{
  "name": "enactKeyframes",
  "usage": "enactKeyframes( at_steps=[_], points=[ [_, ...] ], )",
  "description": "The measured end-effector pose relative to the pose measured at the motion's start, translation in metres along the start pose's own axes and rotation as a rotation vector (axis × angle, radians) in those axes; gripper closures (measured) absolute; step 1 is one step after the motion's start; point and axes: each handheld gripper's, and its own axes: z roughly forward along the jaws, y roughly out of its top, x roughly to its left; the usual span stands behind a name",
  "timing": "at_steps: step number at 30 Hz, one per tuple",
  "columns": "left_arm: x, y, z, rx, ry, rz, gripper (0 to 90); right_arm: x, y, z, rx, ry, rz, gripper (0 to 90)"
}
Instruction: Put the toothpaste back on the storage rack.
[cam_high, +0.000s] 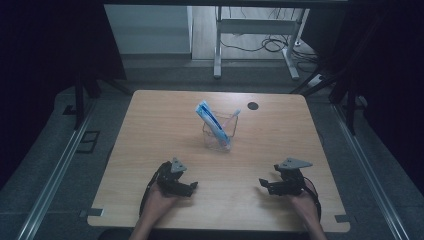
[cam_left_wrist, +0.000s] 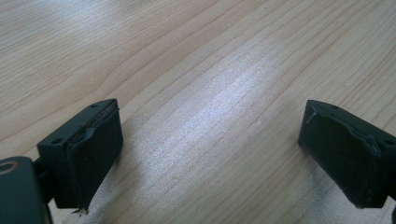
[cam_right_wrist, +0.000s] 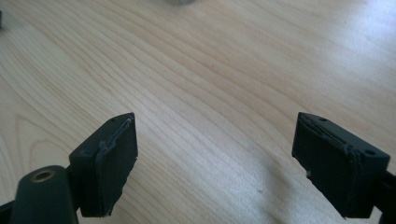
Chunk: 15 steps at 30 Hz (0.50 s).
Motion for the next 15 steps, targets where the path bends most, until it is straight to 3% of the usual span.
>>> enactKeyframes(
  at_steps=[7,15],
  points=[
    [0.0000,0.0000,0.0000,0.000,0.000,0.000,6.5,0.0004,-0.0099,0.0081,0.046,-0.021,-0.010,13.5],
    [0.0000,-0.0001,0.0000,0.000,0.000,0.000,6.5,0.0017,-0.0104,0.0087,0.051,-0.032,-0.025,13.2]
  ],
)
